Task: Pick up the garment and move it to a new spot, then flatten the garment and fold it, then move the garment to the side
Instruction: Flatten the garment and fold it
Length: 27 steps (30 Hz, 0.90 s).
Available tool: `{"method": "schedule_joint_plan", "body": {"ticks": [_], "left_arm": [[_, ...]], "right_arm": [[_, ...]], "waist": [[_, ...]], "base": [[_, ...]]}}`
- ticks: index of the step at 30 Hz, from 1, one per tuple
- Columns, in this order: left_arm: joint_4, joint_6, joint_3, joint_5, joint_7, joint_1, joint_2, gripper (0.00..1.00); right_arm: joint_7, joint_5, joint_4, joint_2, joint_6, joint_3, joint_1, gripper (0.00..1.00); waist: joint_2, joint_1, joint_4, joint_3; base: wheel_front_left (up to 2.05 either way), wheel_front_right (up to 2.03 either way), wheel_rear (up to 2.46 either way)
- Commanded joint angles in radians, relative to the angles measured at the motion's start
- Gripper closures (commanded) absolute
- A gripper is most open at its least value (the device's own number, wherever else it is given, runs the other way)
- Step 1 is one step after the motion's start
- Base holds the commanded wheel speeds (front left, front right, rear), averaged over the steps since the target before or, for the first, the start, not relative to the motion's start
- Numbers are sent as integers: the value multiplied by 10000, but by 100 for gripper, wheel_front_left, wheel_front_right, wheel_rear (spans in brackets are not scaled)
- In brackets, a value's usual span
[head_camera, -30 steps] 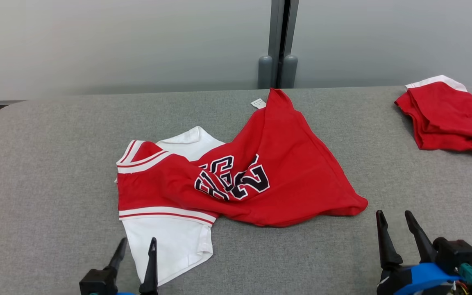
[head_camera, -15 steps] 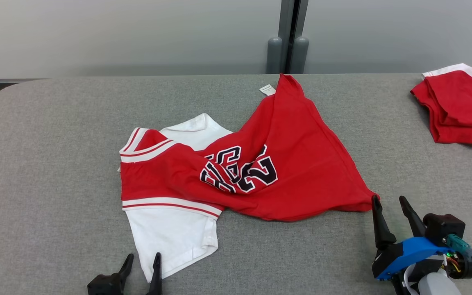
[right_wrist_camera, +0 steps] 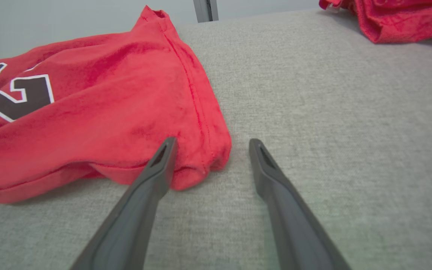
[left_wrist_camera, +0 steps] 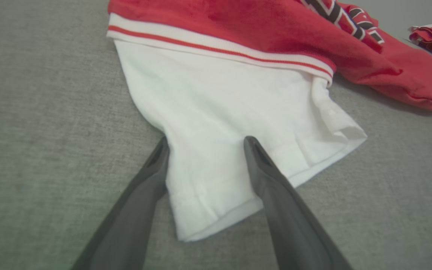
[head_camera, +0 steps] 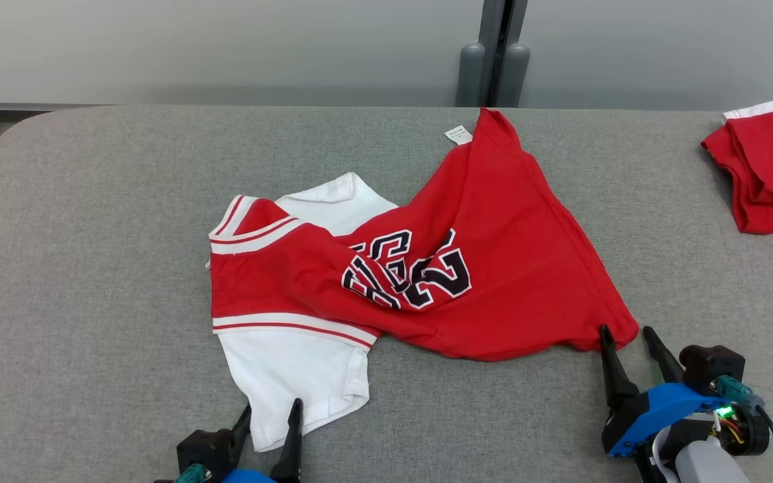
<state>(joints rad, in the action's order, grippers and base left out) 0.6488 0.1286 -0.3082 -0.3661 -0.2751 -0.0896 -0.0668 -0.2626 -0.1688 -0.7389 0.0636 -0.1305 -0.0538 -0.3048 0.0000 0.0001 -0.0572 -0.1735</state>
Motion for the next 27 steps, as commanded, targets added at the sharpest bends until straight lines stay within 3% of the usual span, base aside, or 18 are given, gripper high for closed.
{"method": "schedule_joint_plan", "body": {"ticks": [1,7,8,9,10,17,27], "left_arm": [[309,33,-334,-112,198,88,115,0],[694,32,-519,-490,242,-156,39,0],[751,32,-607,-569,245,-183,30,55],[795,32,-660,-613,247,-210,-8,84],[813,32,-734,-671,247,-247,-38,100],[-144,26,-674,-1062,125,-431,-190,100],[-2657,23,0,-1435,111,-699,-416,100]], "right_arm": [[-28,-47,-104,37,-5,51,-189,0],[-14,-257,-530,-19,-5,331,-396,0],[-13,-303,-577,-29,-5,389,-418,68],[-13,-320,-600,-33,-5,432,-438,100],[-13,-361,-610,-37,-5,475,-455,100],[-17,-625,148,2,-5,793,-36,100],[-17,-999,2876,210,-5,1399,1191,100]], "waist": [[0,-1,-28,-23],[0,-1,-68,-126],[0,-1,-66,-129],[0,-1,-64,-133],[0,-1,-60,-134],[0,-1,9,16],[0,-1,274,264]], "base": [[0,0,0],[0,0,0],[0,0,0],[0,0,0],[0,0,0],[0,0,0],[0,0,0]]}}
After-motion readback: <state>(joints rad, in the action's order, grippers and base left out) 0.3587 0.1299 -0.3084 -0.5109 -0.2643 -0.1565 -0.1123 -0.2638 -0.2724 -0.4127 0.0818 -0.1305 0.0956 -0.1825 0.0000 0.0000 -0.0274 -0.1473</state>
